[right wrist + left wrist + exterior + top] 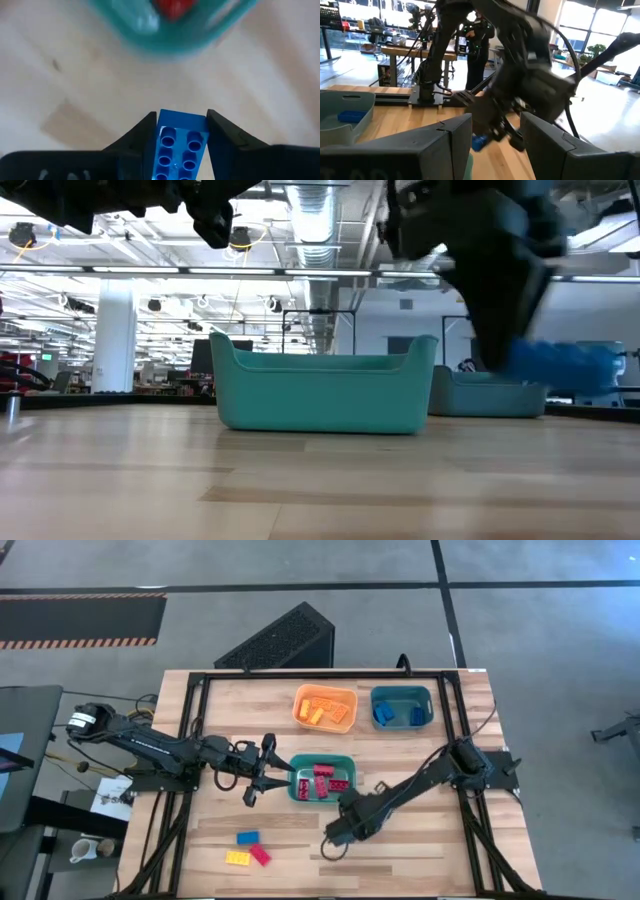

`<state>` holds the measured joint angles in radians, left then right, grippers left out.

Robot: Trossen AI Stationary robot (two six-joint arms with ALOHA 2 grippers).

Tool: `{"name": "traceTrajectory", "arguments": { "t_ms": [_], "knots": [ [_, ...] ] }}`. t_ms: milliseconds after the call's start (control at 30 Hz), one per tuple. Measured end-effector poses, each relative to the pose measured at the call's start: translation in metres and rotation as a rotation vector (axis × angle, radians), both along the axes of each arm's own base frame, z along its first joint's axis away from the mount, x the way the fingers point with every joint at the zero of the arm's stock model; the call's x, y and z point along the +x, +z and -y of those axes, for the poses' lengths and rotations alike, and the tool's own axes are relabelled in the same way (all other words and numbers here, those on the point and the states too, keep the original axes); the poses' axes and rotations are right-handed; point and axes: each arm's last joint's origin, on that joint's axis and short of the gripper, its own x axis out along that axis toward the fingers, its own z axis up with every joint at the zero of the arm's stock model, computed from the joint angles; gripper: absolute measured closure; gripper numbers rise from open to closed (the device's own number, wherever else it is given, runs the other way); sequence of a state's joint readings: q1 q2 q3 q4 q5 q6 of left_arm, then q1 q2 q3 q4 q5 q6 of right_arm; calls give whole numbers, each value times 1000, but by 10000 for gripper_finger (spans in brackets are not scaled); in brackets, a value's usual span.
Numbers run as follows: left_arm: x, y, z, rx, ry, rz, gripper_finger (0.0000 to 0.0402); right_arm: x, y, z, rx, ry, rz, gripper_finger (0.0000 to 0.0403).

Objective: Sort & place blocks by color
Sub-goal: Put the blue game piece into the blue bin

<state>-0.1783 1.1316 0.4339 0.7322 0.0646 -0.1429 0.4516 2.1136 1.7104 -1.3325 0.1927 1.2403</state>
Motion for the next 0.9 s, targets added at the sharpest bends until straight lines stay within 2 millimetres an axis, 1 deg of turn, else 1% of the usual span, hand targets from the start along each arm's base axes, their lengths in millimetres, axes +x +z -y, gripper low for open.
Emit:
{"name": "traceTrajectory", "arguments": {
  "t_ms": [133, 233, 333, 400, 467, 533, 600, 767, 900],
  "knots": [
    [0, 0, 0, 3, 0, 0, 249, 0, 29, 19, -91, 47, 106, 256],
    [0, -1, 0, 6, 0, -11, 249, -8, 64, 38, -171, 62, 220, 263],
    [0, -1, 0, 6, 0, -12, 249, -27, 91, 62, -277, 33, 316, 266],
    [0, -1, 0, 7, 0, -13, 249, -43, 103, 79, -343, 3, 363, 262],
    [0, -2, 0, 7, 0, -16, 249, -60, 109, 97, -401, -39, 409, 258],
    [0, -2, 0, 7, 0, -16, 249, -78, 110, 115, -435, -94, 468, 256],
    [0, -2, 0, 7, 0, -16, 249, -95, 105, 134, -461, -142, 508, 258],
    [0, -1, 0, 7, 0, -15, 249, -133, 85, 180, -528, -263, 576, 262],
    [0, -1, 0, 6, 0, -11, 249, -157, 70, 209, -563, -354, 591, 244]
  ]
}}
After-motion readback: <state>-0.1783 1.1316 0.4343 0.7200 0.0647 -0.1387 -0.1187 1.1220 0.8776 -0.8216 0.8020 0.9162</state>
